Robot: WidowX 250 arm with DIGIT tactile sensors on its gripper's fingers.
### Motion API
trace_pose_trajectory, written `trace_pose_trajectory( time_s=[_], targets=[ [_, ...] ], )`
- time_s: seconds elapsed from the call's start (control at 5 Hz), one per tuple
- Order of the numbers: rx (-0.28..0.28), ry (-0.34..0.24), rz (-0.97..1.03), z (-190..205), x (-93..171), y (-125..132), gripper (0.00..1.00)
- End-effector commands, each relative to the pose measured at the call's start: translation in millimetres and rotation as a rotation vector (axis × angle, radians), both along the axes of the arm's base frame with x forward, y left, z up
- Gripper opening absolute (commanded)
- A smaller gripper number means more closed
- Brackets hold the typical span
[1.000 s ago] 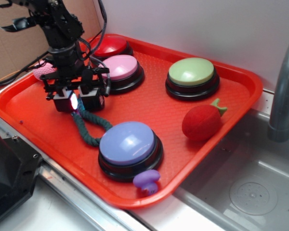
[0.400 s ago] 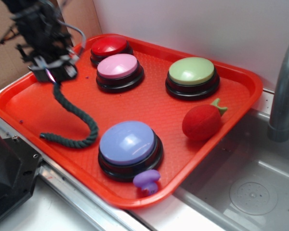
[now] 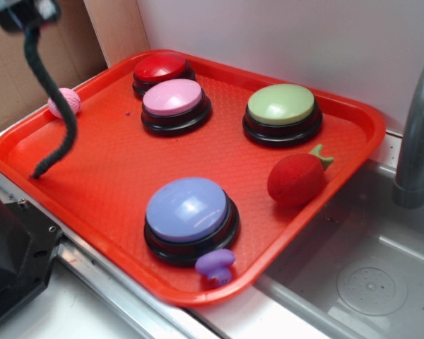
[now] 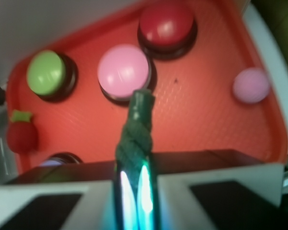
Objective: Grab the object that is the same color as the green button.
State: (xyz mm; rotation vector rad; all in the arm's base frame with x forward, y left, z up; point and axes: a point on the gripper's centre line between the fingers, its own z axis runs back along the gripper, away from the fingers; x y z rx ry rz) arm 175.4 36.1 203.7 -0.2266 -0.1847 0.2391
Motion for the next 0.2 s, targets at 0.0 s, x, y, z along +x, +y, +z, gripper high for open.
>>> trace_pose_trajectory(
  time_s=[0.0],
  targets=[
    [0.097, -0.064, -0.061, 74.8, 1.2, -19.9, 0.00]
  ],
)
